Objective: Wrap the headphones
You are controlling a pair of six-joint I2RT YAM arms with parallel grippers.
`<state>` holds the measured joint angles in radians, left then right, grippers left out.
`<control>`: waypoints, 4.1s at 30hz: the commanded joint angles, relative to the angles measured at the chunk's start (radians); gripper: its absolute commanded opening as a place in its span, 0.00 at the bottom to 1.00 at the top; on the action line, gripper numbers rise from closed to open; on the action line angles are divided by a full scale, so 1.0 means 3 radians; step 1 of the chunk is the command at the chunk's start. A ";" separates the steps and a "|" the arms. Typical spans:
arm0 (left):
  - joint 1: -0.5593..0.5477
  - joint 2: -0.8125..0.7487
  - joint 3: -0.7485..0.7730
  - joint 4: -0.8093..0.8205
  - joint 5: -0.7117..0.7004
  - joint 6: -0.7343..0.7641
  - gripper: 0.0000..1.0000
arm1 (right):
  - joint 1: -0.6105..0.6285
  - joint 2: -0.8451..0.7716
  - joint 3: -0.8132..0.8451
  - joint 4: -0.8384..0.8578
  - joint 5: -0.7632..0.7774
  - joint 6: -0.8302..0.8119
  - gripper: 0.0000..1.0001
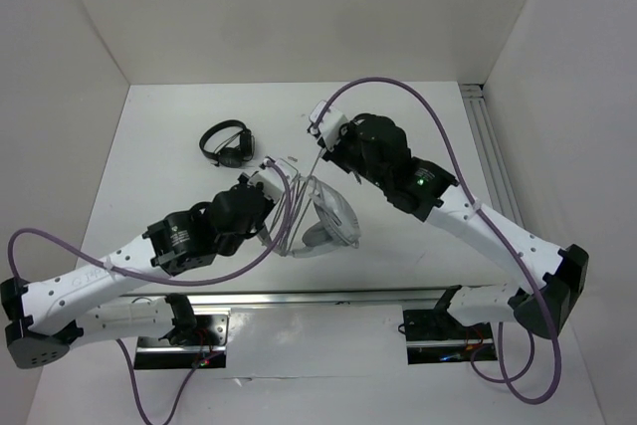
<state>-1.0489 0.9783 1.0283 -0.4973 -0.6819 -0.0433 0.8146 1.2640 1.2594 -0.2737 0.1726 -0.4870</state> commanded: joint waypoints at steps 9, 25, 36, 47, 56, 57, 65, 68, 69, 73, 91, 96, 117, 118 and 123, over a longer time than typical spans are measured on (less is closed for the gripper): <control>-0.0052 -0.0321 0.0463 0.0098 0.0928 0.0671 0.00 | -0.0333 -0.0031 -0.0020 0.0411 -0.1315 0.0533 0.15; -0.0052 -0.0116 0.1021 0.0409 0.0054 0.0502 0.00 | -0.0425 -0.0138 -0.0991 0.1464 -0.2267 0.1341 0.30; -0.0052 -0.0275 0.0786 0.0844 0.0013 0.0380 0.00 | -0.0455 -0.0174 -0.1385 0.1685 -0.2058 0.1546 0.58; -0.0052 -0.0336 0.0725 0.0962 -0.0012 0.0313 0.00 | -0.0455 -0.0179 -0.1907 0.2165 -0.2069 0.1879 0.68; -0.0052 -0.0479 0.0561 0.1100 -0.0390 0.0232 0.00 | -0.0455 -0.0040 -0.2433 0.2298 -0.1578 0.2211 0.70; -0.0052 -0.0510 0.0520 0.1100 -0.0462 0.0231 0.00 | -0.0425 -0.0071 -0.2535 0.2298 -0.1405 0.2292 0.70; -0.0052 -0.0546 0.0418 0.0738 -0.0846 -0.0407 0.00 | -0.0358 -0.0235 -0.2536 0.1711 -0.0229 0.2589 0.71; -0.0052 -0.0577 0.0387 0.0477 -0.0846 -0.0678 0.00 | -0.0328 -0.0312 -0.2536 0.1623 -0.0019 0.2625 0.71; -0.0052 -0.0577 0.0387 0.0426 -0.0877 -0.0735 0.00 | -0.0328 -0.0342 -0.2536 0.1593 0.0038 0.2625 0.71; -0.0052 -0.0653 0.0356 0.0027 -0.0943 -0.1077 0.00 | -0.0328 -0.0373 -0.2536 0.1455 0.0273 0.2666 0.71; 0.0080 -0.0654 0.0162 -0.1681 -0.1035 -0.2974 0.00 | -0.0226 -0.0956 -0.1989 0.0503 0.0897 0.2835 0.71; 0.0081 -0.0572 0.0126 -0.1972 -0.0933 -0.3245 0.00 | -0.0225 -0.1043 -0.1877 0.0375 0.0826 0.2774 0.71; 0.0423 -0.0352 -0.0273 -0.1549 -0.0135 -0.3149 0.00 | 0.0142 -0.1028 -0.1734 0.0283 0.0815 0.2630 0.71; 0.0459 -0.0352 -0.0303 -0.1549 -0.0135 -0.3149 0.00 | 0.0173 -0.0982 -0.1734 0.0283 0.0815 0.2590 0.71; 0.0810 -0.0259 -0.0334 -0.1329 -0.0171 -0.3057 0.02 | 0.0265 -0.0880 -0.1703 0.0365 0.0887 0.2554 0.71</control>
<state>-0.8684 0.9020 0.9195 -1.0489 -0.7101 -0.9611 0.8753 0.9836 0.7071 -0.1848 0.4046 0.3004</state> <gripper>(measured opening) 0.125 0.707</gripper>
